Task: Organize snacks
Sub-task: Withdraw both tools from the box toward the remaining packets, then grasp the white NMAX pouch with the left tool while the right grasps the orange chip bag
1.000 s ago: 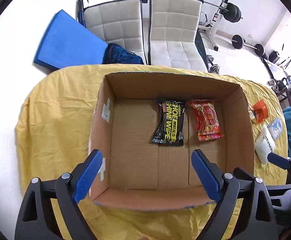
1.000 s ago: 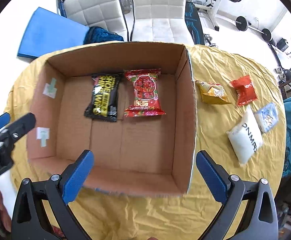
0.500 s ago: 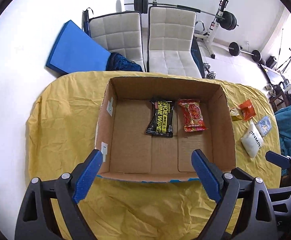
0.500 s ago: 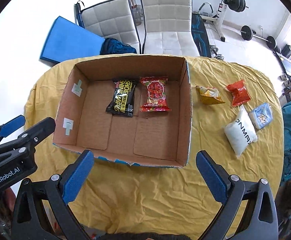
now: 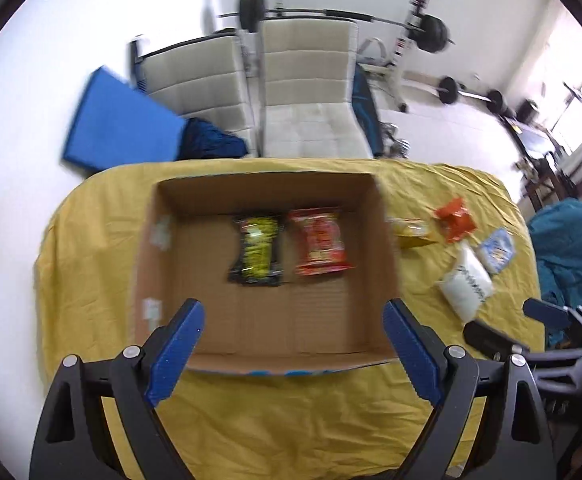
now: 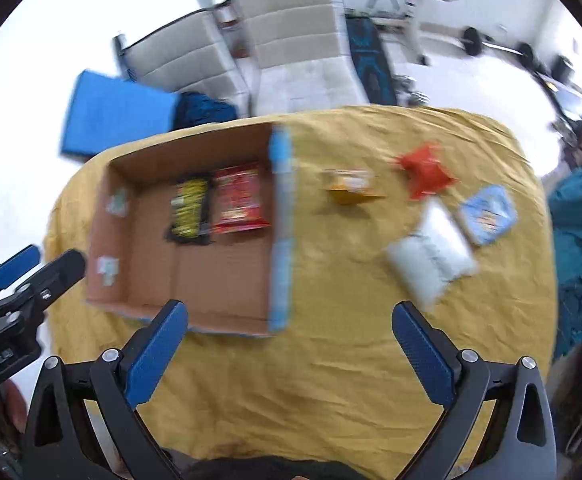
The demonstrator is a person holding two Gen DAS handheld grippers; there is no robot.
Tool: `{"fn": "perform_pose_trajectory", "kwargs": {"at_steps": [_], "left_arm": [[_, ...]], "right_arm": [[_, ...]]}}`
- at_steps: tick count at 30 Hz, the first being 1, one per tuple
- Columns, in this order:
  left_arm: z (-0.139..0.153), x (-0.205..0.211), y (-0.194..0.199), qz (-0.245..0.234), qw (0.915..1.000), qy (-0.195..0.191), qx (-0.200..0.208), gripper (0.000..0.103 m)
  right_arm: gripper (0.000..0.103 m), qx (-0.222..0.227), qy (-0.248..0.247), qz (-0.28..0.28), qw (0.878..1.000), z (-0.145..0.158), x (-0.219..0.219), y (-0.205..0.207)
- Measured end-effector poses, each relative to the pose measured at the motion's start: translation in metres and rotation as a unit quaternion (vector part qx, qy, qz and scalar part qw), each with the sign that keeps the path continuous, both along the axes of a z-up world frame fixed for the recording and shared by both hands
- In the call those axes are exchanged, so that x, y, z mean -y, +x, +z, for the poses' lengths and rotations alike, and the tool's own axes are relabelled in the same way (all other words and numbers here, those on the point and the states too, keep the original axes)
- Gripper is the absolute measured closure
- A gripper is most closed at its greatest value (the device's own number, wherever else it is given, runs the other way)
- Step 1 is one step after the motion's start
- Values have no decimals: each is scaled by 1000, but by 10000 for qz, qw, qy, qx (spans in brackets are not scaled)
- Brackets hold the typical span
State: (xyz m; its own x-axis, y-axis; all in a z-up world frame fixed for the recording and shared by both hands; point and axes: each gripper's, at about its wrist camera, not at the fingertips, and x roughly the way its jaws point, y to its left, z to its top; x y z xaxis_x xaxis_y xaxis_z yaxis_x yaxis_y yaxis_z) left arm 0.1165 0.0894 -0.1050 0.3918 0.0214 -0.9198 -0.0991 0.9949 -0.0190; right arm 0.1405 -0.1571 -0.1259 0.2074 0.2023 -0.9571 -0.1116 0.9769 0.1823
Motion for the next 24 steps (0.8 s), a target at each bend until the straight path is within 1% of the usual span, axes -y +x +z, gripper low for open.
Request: {"fn": "perform_pose_trajectory", "kwargs": {"at_steps": [3,6,8,10,11,12,13,14,16,18,19,20,24], "left_arm": [[-5,45,23,-312,9995,-38,-93,12],[-19,98,48,-745,9967,-159,-264,12],[-35,137,64,-1084,9929,-218,-435,12],[-55,176,79,-1507,9863,-188,-646,12],[-72,202,89,-1803,9801,-89,-827,12],[-83,217,93,-1998,9753,-57,-942,12],[-102,239,101,-2273,9670,-38,-1154,12],[-114,252,105,-2420,9617,-16,-1285,12],[-147,282,115,-2781,9468,-10,-1617,12],[-173,302,121,-3020,9356,50,-1828,12],[-191,315,125,-3165,9272,129,-1998,12],[-202,323,126,-3263,9218,197,-2082,12],[-244,352,126,-3761,8916,494,-2472,12]], "right_arm": [[0,-119,-152,-501,9986,-11,64,20],[0,-363,-315,-1028,9935,-33,134,41],[0,-547,-384,-1250,9899,-51,172,51],[0,-729,-442,-1431,9860,-71,207,57],[0,-841,-498,-1512,9836,-83,224,59],[0,-922,-527,-1575,9818,-92,237,59],[0,-1007,-547,-1633,9799,-103,250,61],[0,-1098,-572,-1696,9777,-115,265,61],[0,-1236,-531,-1774,9749,-134,283,61],[0,-1419,-512,-1855,9710,-157,300,58],[0,-1459,-494,-1870,9702,-164,304,56],[0,-1521,-476,-1903,9687,-173,310,54],[0,-1660,-366,-1965,9657,-193,323,56]]}}
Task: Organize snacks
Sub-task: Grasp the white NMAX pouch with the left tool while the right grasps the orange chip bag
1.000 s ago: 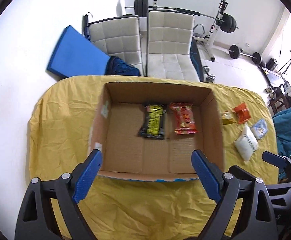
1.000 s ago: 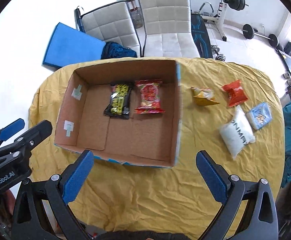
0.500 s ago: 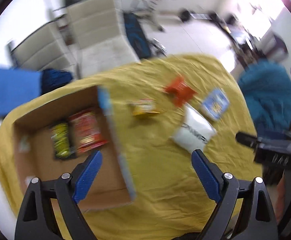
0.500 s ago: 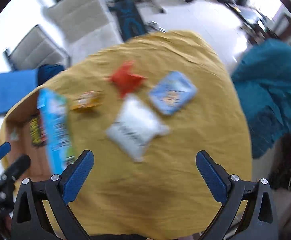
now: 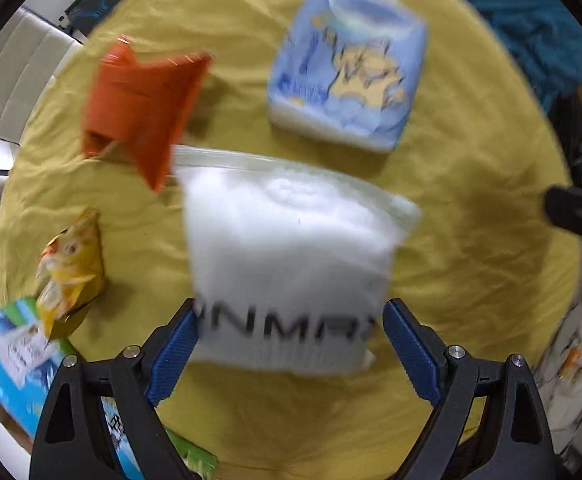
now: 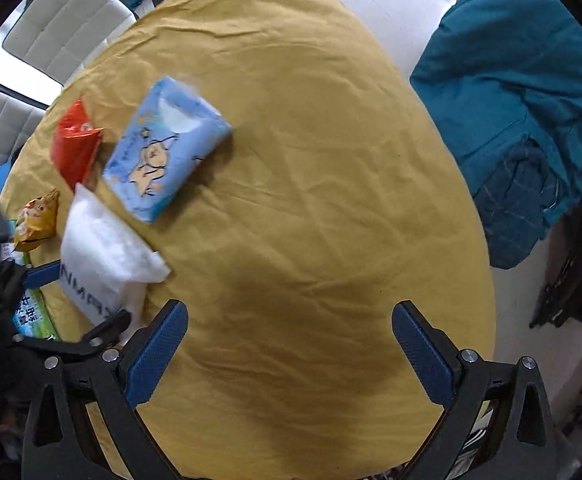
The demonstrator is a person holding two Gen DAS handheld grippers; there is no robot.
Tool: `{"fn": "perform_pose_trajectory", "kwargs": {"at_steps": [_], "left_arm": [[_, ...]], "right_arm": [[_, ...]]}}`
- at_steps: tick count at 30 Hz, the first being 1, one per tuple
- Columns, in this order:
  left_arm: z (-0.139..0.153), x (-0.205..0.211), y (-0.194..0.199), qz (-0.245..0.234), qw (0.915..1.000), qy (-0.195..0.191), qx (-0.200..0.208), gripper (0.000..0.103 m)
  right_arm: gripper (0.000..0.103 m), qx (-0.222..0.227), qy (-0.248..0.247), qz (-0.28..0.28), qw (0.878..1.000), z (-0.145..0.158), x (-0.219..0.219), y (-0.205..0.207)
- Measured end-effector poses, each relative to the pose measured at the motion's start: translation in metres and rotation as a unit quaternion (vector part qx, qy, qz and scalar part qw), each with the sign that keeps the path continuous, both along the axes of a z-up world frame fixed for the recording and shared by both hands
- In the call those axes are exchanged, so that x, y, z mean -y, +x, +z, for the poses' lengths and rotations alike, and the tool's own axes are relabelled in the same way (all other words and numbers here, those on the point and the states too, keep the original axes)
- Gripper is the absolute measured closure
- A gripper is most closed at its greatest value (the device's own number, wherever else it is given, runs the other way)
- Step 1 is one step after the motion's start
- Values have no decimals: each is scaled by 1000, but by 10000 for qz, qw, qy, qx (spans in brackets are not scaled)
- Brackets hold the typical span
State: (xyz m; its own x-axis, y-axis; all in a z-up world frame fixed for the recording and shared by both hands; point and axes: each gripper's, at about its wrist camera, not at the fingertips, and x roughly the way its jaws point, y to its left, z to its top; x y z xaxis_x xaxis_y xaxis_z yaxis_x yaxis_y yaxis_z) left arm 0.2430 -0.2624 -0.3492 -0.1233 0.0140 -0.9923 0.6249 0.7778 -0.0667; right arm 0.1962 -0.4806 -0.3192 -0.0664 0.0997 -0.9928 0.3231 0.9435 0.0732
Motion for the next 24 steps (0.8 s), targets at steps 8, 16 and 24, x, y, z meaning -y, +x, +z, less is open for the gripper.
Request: {"fn": "perform_pose_trajectory", "kwargs": {"at_steps": [8,16,24], "left_arm": [[-25,-14,14,1012,9945,-174,-186,27],[-15,-93,14,3109,9499,236,225,27],[-33,-104,15,3519,9359,84,-136,25]], "right_arm": [[0,145,282,-53,9995,-6,-5,32],[0,204,1008,-1011,9895,-30,-34,93],[19,-341,962,-1333,9858,-71,-59,115]]}}
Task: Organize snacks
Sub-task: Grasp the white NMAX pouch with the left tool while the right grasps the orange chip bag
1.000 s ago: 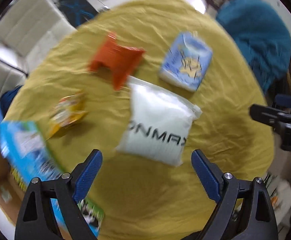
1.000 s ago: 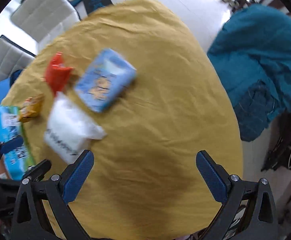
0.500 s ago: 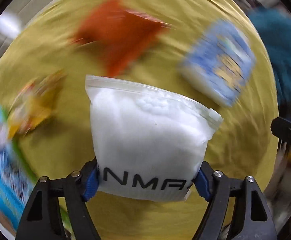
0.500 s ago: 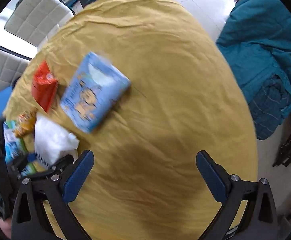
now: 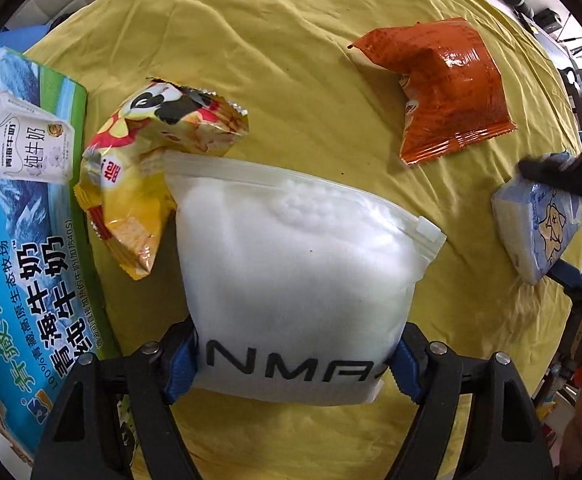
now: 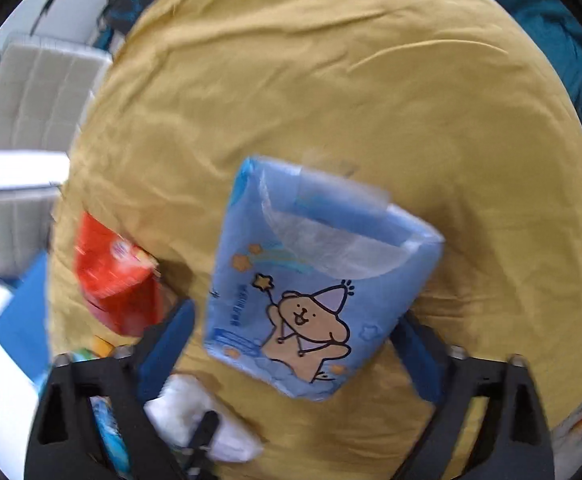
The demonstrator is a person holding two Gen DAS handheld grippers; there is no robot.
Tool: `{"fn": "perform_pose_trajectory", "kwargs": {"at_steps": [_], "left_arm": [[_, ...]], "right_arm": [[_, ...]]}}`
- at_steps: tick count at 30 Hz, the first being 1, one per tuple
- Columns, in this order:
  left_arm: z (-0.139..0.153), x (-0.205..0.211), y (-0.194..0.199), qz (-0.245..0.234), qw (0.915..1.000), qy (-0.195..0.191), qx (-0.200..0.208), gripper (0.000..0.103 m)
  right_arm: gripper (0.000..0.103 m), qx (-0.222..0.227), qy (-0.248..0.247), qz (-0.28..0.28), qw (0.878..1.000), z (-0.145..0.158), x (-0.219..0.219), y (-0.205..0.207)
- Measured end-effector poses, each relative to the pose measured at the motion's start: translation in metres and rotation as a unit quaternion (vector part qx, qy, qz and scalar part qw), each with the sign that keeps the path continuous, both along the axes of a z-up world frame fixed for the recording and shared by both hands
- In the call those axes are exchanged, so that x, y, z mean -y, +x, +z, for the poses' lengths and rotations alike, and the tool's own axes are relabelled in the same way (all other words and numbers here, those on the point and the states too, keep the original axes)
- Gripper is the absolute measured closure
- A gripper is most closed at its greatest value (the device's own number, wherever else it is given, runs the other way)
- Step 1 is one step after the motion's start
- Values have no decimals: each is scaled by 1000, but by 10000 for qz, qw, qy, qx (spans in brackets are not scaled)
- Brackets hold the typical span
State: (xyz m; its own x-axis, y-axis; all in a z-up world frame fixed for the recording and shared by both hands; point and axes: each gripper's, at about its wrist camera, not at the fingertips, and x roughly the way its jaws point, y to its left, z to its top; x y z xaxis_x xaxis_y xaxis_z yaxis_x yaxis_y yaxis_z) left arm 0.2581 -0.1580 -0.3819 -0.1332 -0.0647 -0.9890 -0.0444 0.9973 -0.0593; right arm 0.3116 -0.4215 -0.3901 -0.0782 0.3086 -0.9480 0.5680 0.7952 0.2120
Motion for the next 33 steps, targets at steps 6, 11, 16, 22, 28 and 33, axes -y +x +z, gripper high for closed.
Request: {"fn": "perform_pose_trajectory", "kwargs": {"at_steps": [6,11,16,22,28,33], "left_arm": [[-7,14,9,-61,10000,-58,-16,23],[-7,0,6,-43,9999,-146,28,25],[5,0,-13,107,9996,-83,258,27],[6,-13,-10,689,9969,-149,353,27],[-1,-16,-6,833,9958,-157,332,27],[-9,-17,5,868,9956,-167,311,27]], "right_arm": [[36,-151,-503,1760,9830,5,-23,-12],[35,-405,-640,2837,9559,11,-34,-38],[21,125,-1053,2986,9485,51,-46,-38],[16,1161,-818,3199,9367,94,-111,19],[17,924,-637,3447,9320,54,-154,86],[58,557,-691,3452,9343,25,-155,93]]}}
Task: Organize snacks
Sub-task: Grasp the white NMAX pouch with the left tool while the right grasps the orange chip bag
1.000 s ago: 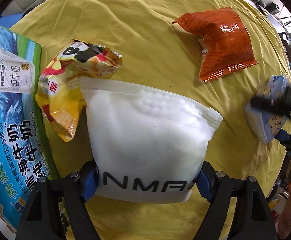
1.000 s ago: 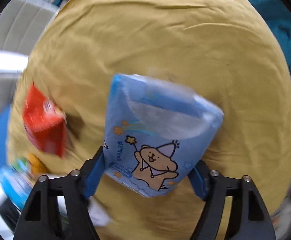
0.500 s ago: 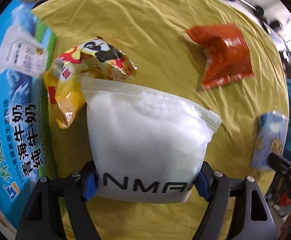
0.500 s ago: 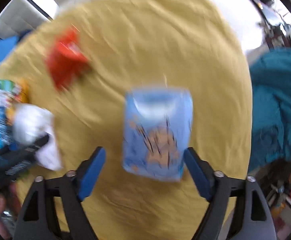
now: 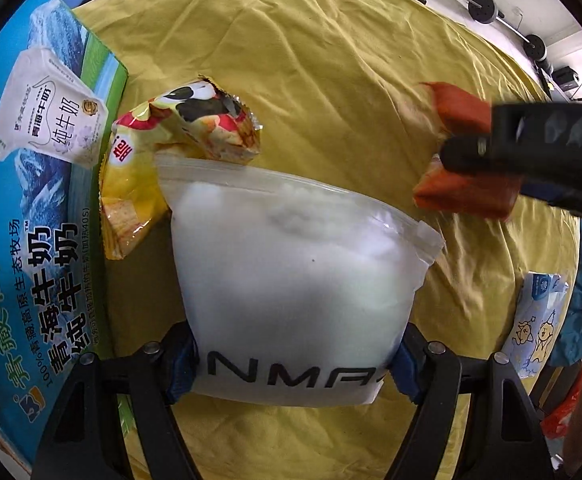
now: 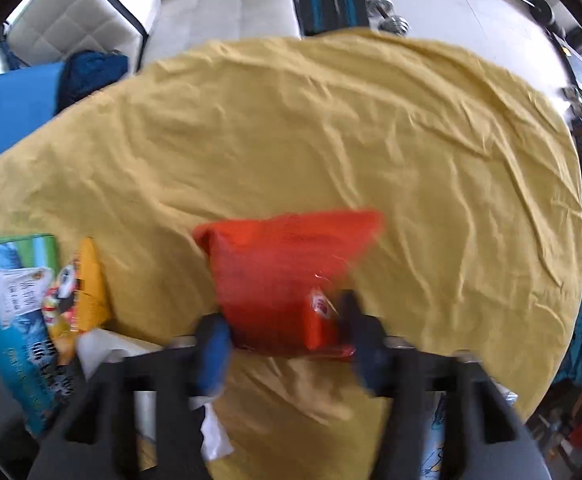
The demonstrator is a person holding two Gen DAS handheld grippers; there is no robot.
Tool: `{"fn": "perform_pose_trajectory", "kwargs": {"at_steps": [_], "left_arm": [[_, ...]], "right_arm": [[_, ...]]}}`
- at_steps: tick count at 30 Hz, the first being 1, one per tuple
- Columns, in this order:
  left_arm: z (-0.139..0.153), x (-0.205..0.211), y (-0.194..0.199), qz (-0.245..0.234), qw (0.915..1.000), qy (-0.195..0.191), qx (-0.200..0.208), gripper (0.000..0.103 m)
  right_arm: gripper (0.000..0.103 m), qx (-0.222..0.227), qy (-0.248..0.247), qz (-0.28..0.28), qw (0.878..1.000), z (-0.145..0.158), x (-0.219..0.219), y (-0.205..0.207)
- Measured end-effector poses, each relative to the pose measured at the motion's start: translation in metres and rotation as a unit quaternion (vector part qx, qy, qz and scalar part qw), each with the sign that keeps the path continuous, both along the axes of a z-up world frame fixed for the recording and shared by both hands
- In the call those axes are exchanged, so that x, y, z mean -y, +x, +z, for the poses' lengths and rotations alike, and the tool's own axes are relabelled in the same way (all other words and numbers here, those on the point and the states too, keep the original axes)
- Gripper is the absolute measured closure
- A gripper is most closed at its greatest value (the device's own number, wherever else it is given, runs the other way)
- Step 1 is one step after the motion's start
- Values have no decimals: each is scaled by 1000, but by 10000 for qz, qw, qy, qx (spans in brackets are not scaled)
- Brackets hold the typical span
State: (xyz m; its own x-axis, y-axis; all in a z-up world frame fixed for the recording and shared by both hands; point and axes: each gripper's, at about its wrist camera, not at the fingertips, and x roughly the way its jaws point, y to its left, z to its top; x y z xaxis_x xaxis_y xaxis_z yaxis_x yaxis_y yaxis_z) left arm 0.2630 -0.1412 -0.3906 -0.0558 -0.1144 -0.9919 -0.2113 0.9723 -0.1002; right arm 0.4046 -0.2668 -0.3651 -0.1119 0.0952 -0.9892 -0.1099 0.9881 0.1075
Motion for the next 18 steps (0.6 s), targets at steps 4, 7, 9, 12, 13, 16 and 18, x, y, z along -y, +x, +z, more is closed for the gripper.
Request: {"fn": "perform_pose_trajectory", "kwargs": {"at_steps": [4,7,9,12,13,16,18], "left_arm": [[3,-15,15,-41,10000,-27,20,27],[4,-18,15,-89,9999,-4,56,28],[7,-17,14,-141,9999,33,78,29],[25,-6,6,-234,9995,165,163,29],[31,-5,5,-248,9992,216,221,29],[49,-1,4,-341,9981,305,413,29],[66,1,2,-428,9967,363,587,29]], "right_arm": [[65,78,43,-346,9994,8,24,-10],[66,162,-17,-527,9985,20,41,-23],[66,208,-23,-614,9979,26,54,-33],[66,272,-22,-738,9969,33,84,-53],[66,300,-6,-785,9965,37,90,-60],[66,390,14,-834,9958,47,99,-79],[66,435,82,-875,9952,57,105,-91]]}}
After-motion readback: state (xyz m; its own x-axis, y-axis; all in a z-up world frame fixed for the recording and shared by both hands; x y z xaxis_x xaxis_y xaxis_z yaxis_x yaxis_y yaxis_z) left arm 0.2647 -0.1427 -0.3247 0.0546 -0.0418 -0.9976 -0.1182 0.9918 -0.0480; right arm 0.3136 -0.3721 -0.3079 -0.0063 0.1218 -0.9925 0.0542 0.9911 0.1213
